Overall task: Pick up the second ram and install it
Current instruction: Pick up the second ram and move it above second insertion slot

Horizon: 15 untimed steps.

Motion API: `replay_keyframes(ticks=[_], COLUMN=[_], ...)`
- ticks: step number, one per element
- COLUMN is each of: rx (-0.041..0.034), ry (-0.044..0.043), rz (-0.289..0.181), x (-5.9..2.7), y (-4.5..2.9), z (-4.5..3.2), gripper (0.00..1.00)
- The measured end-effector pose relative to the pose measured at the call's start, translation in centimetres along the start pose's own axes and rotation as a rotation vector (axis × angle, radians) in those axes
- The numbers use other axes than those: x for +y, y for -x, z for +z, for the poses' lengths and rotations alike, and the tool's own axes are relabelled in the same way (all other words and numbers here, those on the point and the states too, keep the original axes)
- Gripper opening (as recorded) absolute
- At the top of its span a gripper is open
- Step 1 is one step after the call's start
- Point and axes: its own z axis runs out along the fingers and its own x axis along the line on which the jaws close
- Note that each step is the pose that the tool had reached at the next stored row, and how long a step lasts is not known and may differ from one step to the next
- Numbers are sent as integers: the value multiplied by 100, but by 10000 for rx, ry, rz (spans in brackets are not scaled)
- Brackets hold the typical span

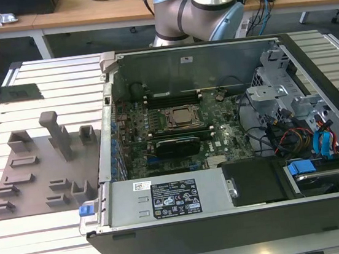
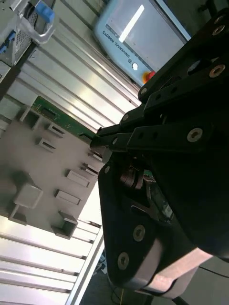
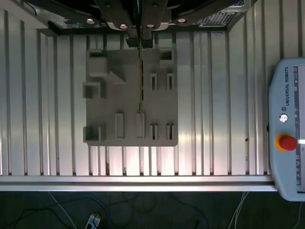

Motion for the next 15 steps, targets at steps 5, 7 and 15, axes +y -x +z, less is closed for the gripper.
replay_keyframes(ticks=[5, 7, 15], rx=[0, 0, 0], ry=[9, 9, 11], rz=[2, 1, 1], x=[-341, -426, -689], y=[6, 7, 14], z=[1, 1, -2], gripper=[13, 13, 13])
